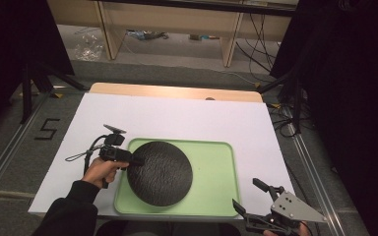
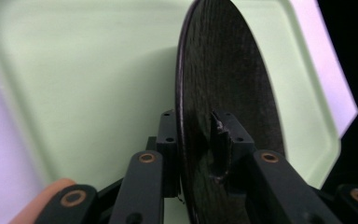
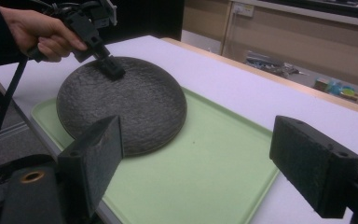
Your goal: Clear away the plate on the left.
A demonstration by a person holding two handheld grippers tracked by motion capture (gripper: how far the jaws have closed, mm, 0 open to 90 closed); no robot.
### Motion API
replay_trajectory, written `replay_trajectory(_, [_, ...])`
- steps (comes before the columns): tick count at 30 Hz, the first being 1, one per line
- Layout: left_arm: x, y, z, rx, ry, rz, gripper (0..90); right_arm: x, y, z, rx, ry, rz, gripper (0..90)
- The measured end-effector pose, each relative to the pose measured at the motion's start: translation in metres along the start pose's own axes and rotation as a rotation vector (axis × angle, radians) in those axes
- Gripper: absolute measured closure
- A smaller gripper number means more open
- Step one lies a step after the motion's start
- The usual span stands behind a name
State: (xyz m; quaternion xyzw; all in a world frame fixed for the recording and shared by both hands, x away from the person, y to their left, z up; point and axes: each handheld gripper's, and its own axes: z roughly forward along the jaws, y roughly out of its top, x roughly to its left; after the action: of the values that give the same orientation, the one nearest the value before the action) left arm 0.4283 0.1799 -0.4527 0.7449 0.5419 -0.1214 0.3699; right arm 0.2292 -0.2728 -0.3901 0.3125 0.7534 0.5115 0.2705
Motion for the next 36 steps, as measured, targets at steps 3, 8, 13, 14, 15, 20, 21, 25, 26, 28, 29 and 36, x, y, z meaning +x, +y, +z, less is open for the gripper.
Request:
replay_trajectory(3, [0.003,-0.002,-0.004,0.023,0.0,0.009,73.4,-0.001,0.0,0.0,-0.004,-0.001,-0.004,18.2])
replay_trajectory(8, [0.004,-0.006,-0.007,0.057,0.024,0.068,71.7,0.0,0.0,0.0,-0.001,0.0,-0.002,18.3])
replay_trajectory(13, [0.002,-0.009,-0.006,0.052,0.038,0.053,70.5,0.0,0.0,0.0,0.0,0.001,-0.007,18.3])
replay_trajectory(14, [0.003,-0.009,-0.006,0.052,0.043,0.074,70.5,0.0,0.0,0.001,-0.002,0.0,-0.009,18.2])
replay_trajectory(15, [0.002,-0.01,-0.006,0.047,0.045,0.073,70.6,0.0,0.0,0.001,-0.004,0.0,-0.008,18.3])
replay_trajectory(20, [-0.003,-0.014,0.003,0.017,0.035,-0.005,70.4,0.001,0.0,0.002,-0.006,-0.002,-0.008,18.3])
replay_trajectory(21, [-0.003,-0.013,0.003,0.022,0.038,0.014,70.4,0.001,0.0,0.002,-0.006,-0.001,-0.008,18.3])
replay_trajectory(25, [-0.008,-0.012,0.006,0.011,0.048,0.043,70.4,0.0,0.0,0.001,-0.003,-0.003,-0.008,18.3])
replay_trajectory(26, [-0.01,-0.013,0.009,-0.016,0.048,0.022,70.3,0.001,0.0,0.002,-0.003,-0.002,-0.001,18.3])
replay_trajectory(28, [-0.014,-0.014,0.012,-0.026,0.05,0.017,70.1,0.001,0.0,0.001,-0.001,-0.001,-0.009,18.2])
replay_trajectory(29, [-0.016,-0.014,0.013,-0.027,0.057,0.017,70.0,0.001,0.0,0.001,-0.001,-0.001,-0.007,18.3])
replay_trajectory(36, [-0.024,-0.016,0.022,-0.051,0.068,0.023,69.2,0.001,0.0,0.002,-0.002,-0.001,-0.007,18.3])
